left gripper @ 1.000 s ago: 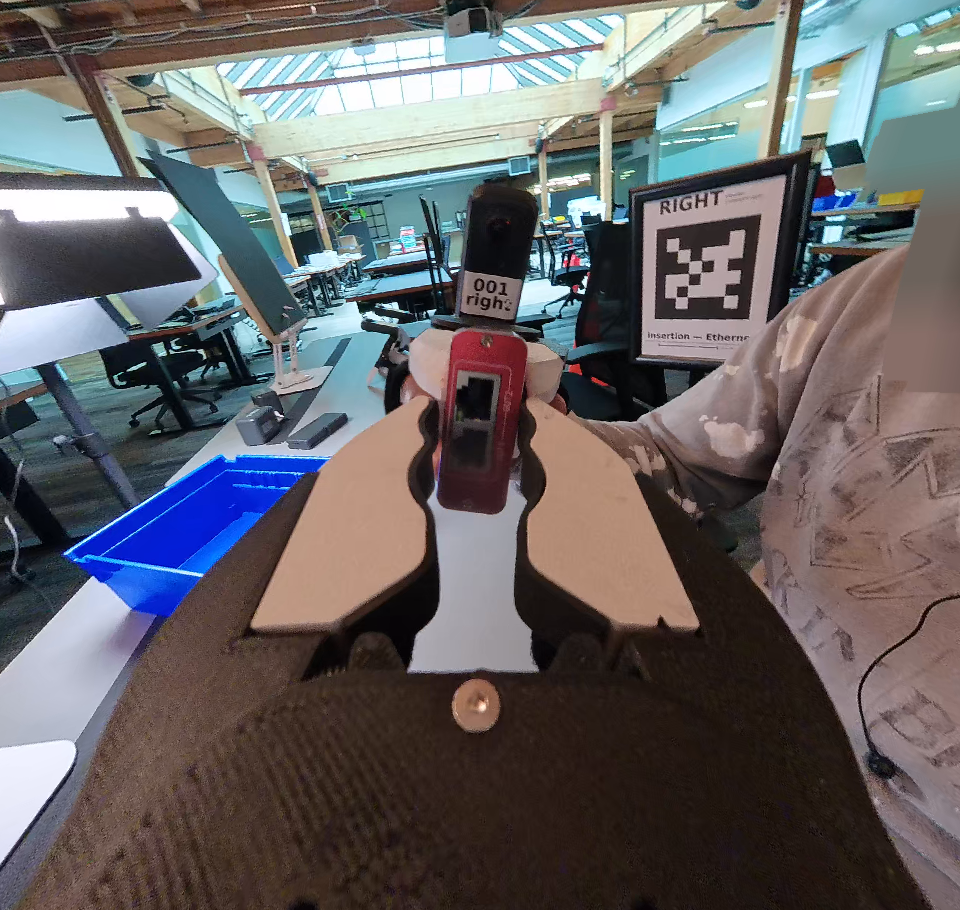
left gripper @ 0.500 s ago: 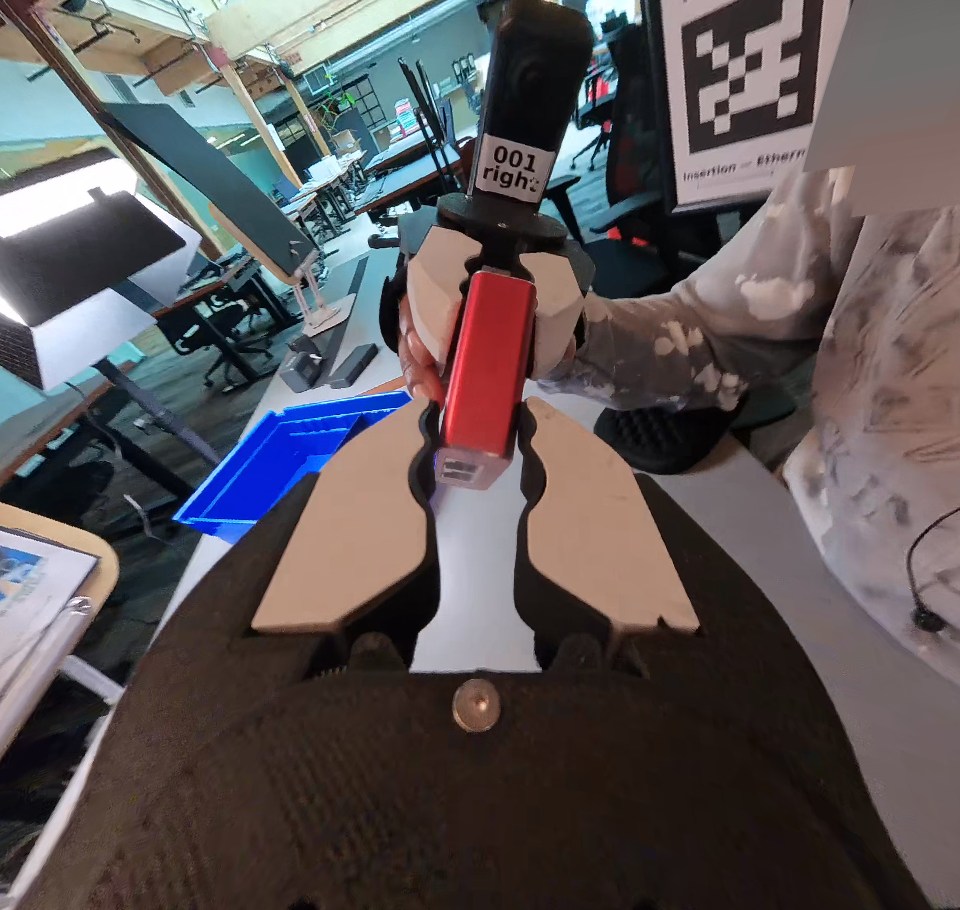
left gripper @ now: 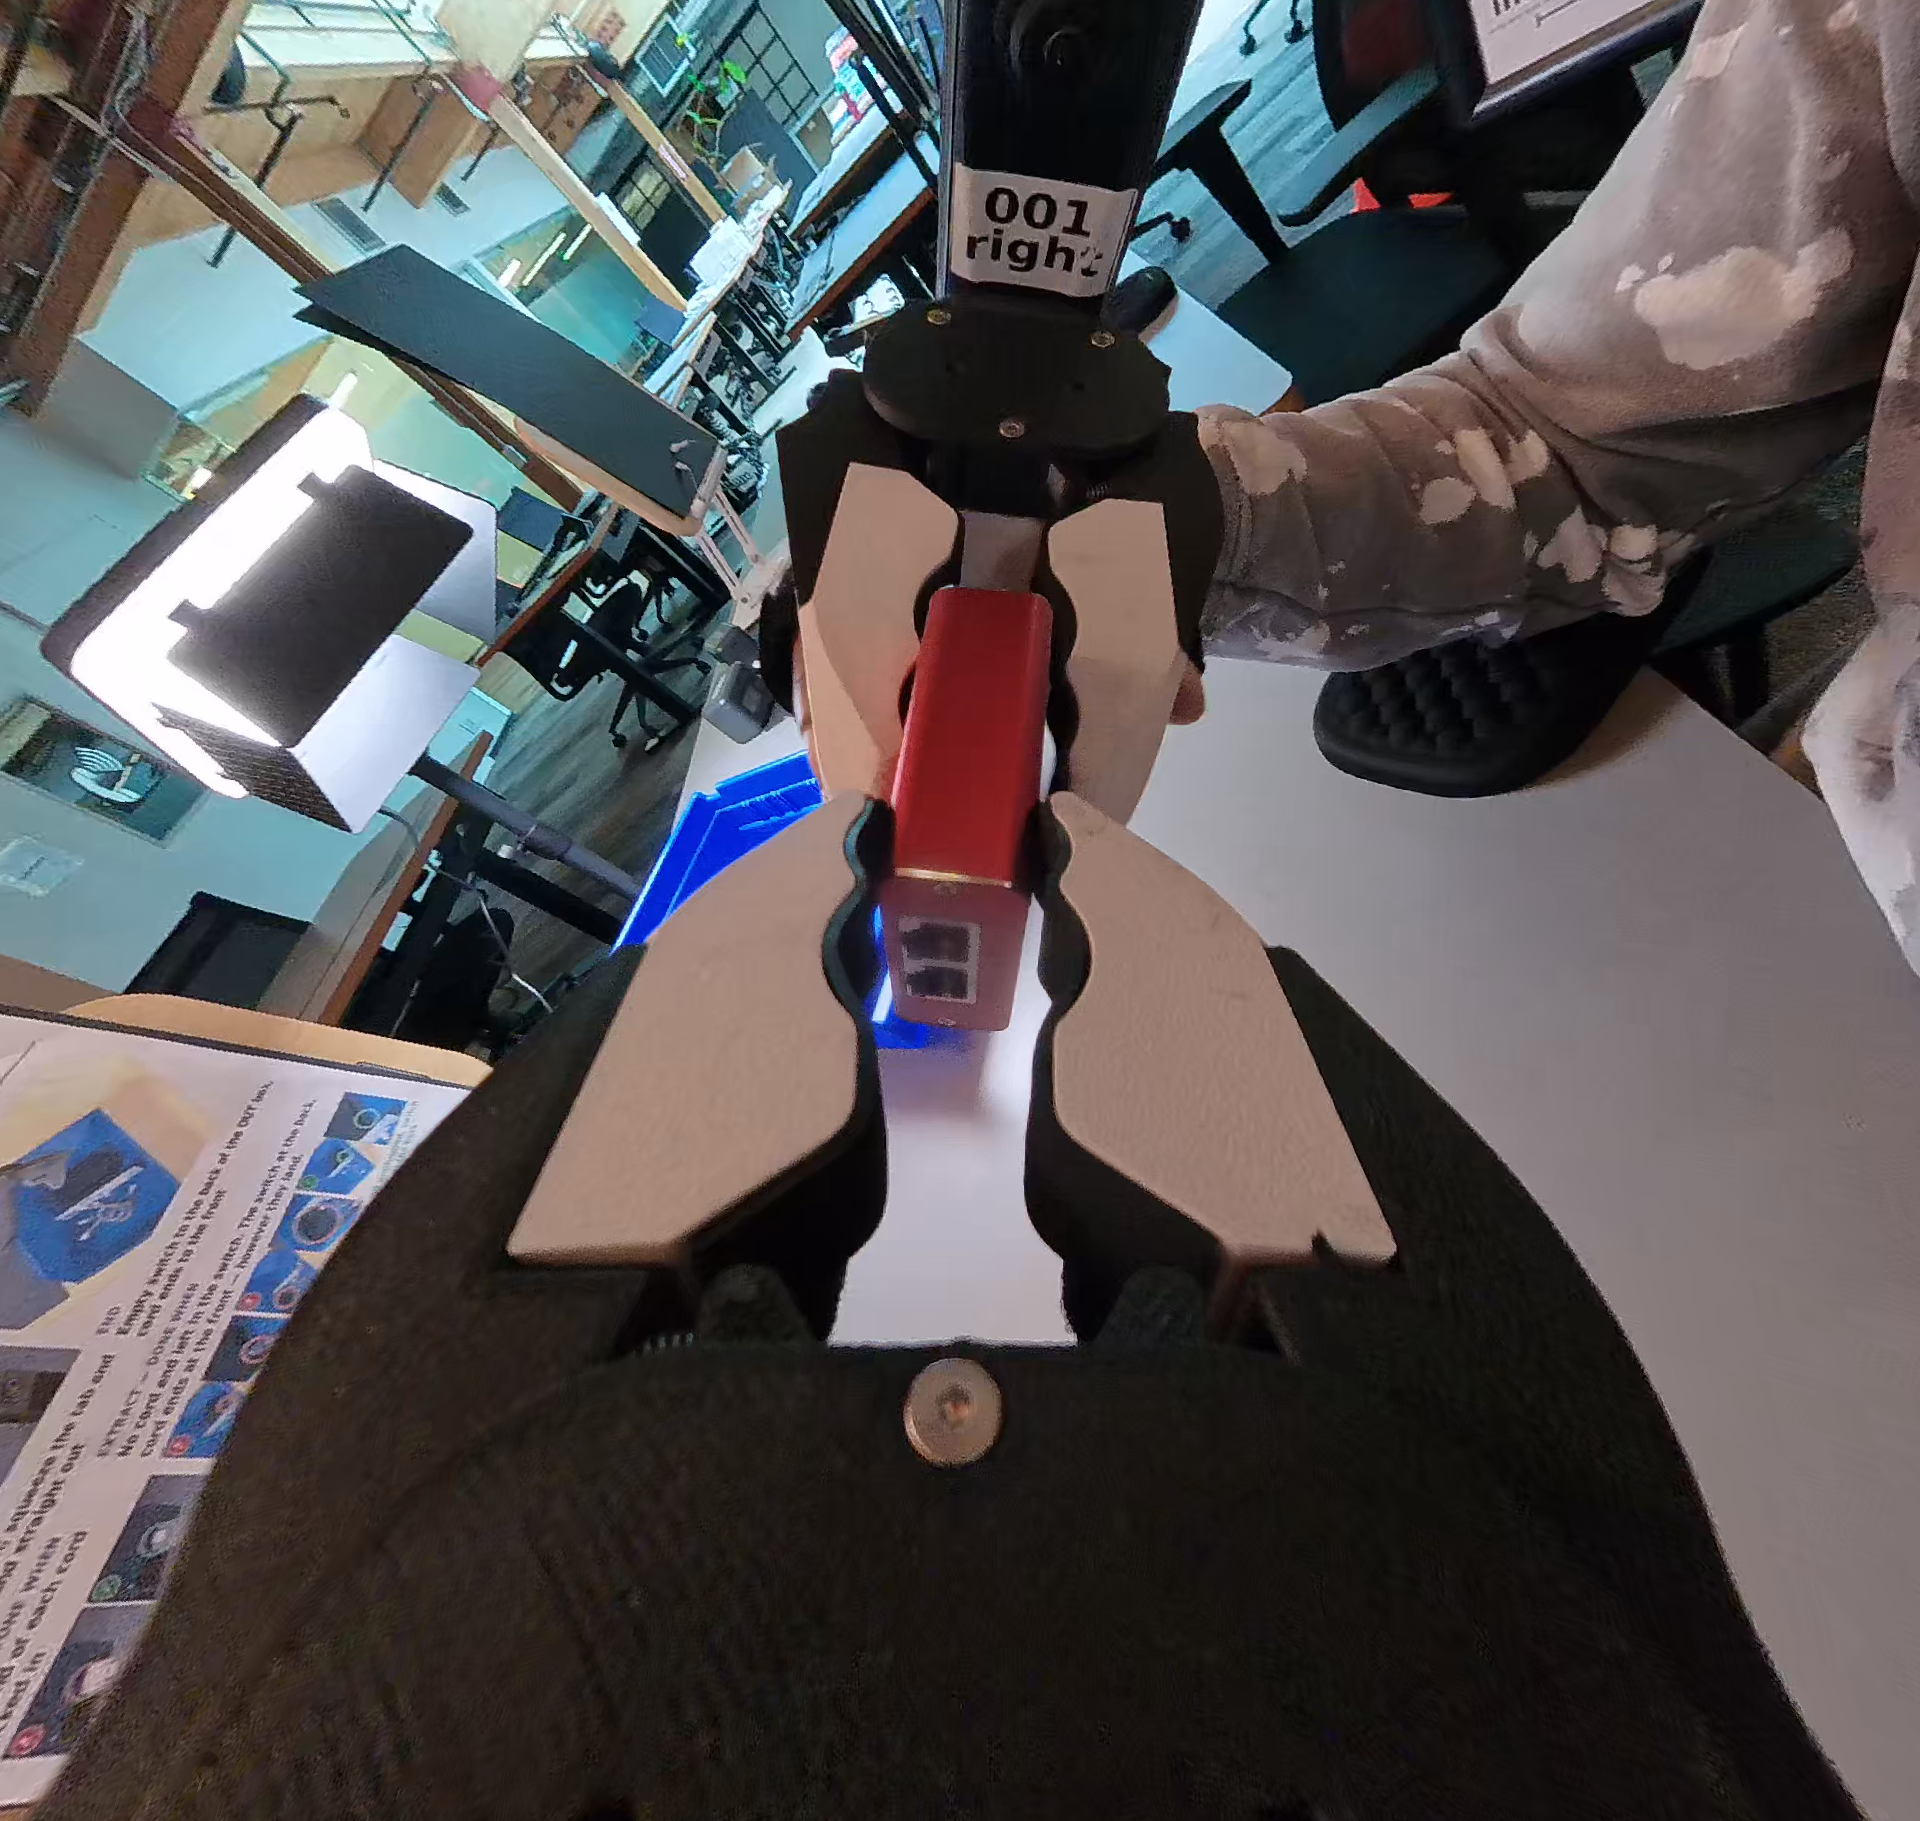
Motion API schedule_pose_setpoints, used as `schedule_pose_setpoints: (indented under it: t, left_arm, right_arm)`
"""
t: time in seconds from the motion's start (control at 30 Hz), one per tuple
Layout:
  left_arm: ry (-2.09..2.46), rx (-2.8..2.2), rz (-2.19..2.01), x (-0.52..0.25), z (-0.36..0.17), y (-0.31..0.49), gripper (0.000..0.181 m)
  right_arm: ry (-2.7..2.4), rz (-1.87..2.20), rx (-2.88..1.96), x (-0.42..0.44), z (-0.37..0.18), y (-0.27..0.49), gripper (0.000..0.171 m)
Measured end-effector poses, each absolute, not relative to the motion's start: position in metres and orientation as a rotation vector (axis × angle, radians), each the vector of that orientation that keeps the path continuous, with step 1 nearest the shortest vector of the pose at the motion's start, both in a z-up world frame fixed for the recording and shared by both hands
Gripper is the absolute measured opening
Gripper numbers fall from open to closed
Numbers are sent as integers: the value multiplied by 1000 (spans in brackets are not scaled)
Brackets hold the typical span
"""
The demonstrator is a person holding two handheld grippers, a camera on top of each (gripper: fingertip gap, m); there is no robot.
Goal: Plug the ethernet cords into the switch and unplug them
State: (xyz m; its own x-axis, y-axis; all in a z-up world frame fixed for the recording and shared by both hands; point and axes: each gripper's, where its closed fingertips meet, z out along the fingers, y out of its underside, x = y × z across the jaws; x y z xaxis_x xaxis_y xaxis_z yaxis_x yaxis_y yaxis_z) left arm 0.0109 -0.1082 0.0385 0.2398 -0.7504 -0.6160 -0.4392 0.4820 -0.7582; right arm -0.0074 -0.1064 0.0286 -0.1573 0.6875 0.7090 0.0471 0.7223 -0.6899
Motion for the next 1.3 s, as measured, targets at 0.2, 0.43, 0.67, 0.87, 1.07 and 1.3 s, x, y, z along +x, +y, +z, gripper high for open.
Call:
schedule_pose_setpoints:
  t: [0.2,0.43,0.67,0.87,1.07,1.3]
  left_arm:
    - [1356,-1232,-337,8,33,-99,28]
    - [1089,-1295,-560,-33,65,-90,32]
    - [442,-1772,-365,-186,24,-19,26]
    - [22,-2000,-379,-278,-52,8,25]
    - [-174,-2085,-415,-309,-106,23,29]
    - [-160,-2184,-427,-301,-134,30,31]
  right_arm:
    - [-1655,640,-648,-9,23,-96,28]
    - [-1569,765,-732,-3,28,-71,28]
    - [-1463,845,-786,8,38,-47,28]
    - [-1457,867,-793,7,37,-45,28]
    - [-1466,863,-802,5,33,-43,28]
    - [-1476,863,-811,3,29,-42,29]
